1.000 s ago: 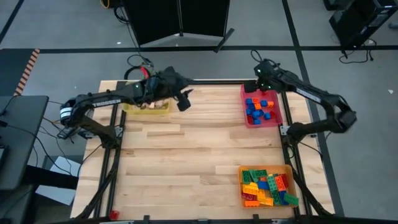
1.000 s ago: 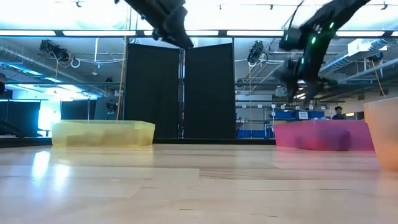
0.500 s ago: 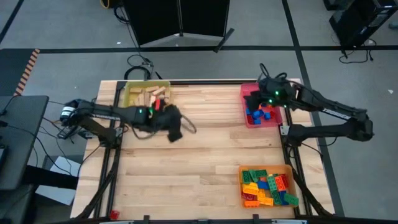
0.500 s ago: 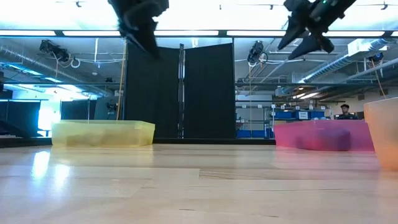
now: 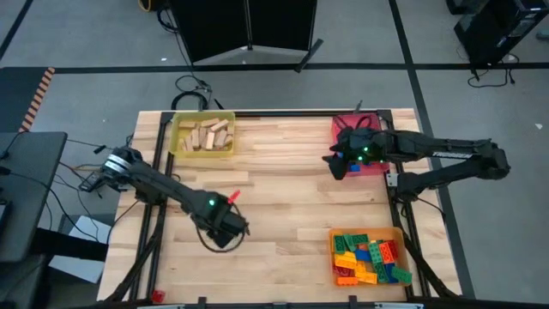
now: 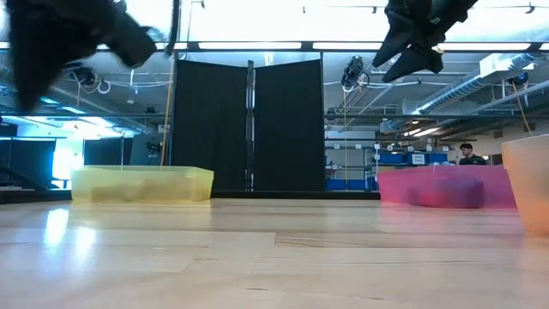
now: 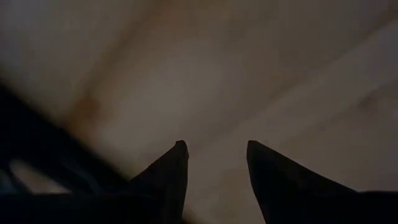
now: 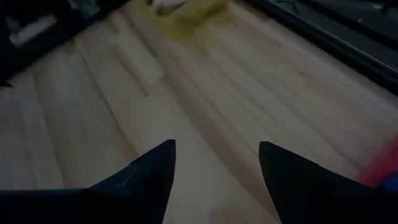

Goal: Sort blocks by size

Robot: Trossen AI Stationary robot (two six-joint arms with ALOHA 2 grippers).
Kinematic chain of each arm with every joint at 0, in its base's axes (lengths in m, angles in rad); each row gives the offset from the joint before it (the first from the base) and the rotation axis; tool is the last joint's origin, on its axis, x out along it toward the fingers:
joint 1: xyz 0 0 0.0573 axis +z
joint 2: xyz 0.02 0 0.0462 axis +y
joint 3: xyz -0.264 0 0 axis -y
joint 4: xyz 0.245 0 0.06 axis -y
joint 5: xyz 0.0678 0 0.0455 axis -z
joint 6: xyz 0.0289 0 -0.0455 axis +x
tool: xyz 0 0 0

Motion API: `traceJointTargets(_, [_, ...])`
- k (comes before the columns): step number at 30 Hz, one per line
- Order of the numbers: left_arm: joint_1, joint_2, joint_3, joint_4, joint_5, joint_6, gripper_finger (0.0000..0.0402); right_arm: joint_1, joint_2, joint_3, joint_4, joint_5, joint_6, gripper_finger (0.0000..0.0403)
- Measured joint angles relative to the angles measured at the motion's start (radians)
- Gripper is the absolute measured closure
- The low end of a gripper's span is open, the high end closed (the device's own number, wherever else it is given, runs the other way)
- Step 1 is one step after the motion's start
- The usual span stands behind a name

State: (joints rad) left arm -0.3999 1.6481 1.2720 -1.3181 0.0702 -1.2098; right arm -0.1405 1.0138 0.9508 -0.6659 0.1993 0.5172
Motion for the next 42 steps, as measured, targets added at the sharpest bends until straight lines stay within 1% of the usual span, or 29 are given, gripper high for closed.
traceJointTargets(2, [-0.020, 0.032, 0.000, -0.011, 0.108, -0.054, 0.0232, 0.018, 0.020, 0.000, 0.000, 0.000, -0.020, 0.0159])
traceJointTargets(7, [-0.102, 0.110, 0.000, -0.021, 0.341, -0.109, 0.0232, 0.057, 0.060, 0.000, 0.002, -0.012, -0.048, 0.0160])
traceJointTargets(10, [-0.167, 0.158, 0.000, -0.022, 0.433, -0.107, 0.0232, 0.078, 0.075, 0.000, 0.004, -0.014, -0.050, 0.0158])
traceJointTargets(12, [-0.210, 0.188, 0.000, -0.018, 0.468, -0.107, 0.0232, 0.091, 0.080, 0.000, 0.008, -0.014, -0.050, 0.0159])
traceJointTargets(14, [-0.249, 0.216, 0.000, -0.007, 0.526, -0.106, 0.0232, 0.102, 0.082, 0.000, 0.008, -0.014, -0.050, 0.0161])
traceJointTargets(16, [-0.279, 0.242, 0.000, -0.001, 0.599, -0.086, 0.0232, 0.109, 0.082, 0.000, 0.008, -0.014, -0.056, 0.0162])
traceJointTargets(19, [-0.313, 0.269, 0.000, 0.042, 0.728, -0.009, 0.0232, 0.115, 0.082, 0.000, 0.017, -0.014, -0.068, 0.0161])
traceJointTargets(21, [-0.332, 0.284, 0.000, 0.064, 0.790, 0.026, 0.0236, 0.118, 0.082, 0.000, 0.031, -0.014, -0.068, 0.0159])
traceJointTargets(24, [-0.361, 0.300, 0.000, 0.111, 0.824, 0.028, 0.0254, 0.120, 0.082, 0.000, 0.056, -0.014, -0.068, 0.0160])
traceJointTargets(28, [-0.396, 0.326, 0.000, 0.178, 0.890, 0.027, 0.0299, 0.122, 0.082, 0.000, 0.069, -0.014, -0.068, 0.0162])
traceJointTargets(32, [-0.428, 0.345, 0.000, 0.225, 0.917, 0.027, 0.0347, 0.122, 0.082, 0.000, 0.071, -0.014, -0.068, 0.0159])
traceJointTargets(35, [-0.449, 0.348, 0.000, 0.253, 0.922, 0.026, 0.0373, 0.122, 0.082, 0.000, 0.076, -0.014, -0.068, 0.0157])
traceJointTargets(39, [-0.476, 0.348, -0.001, 0.280, 0.914, 0.013, 0.0394, 0.122, 0.082, 0.001, 0.096, -0.015, -0.068, 0.0160])
traceJointTargets(42, [-0.495, 0.348, -0.023, 0.290, 0.909, -0.020, 0.0397, 0.122, 0.082, 0.001, 0.104, -0.015, -0.068, 0.0161])
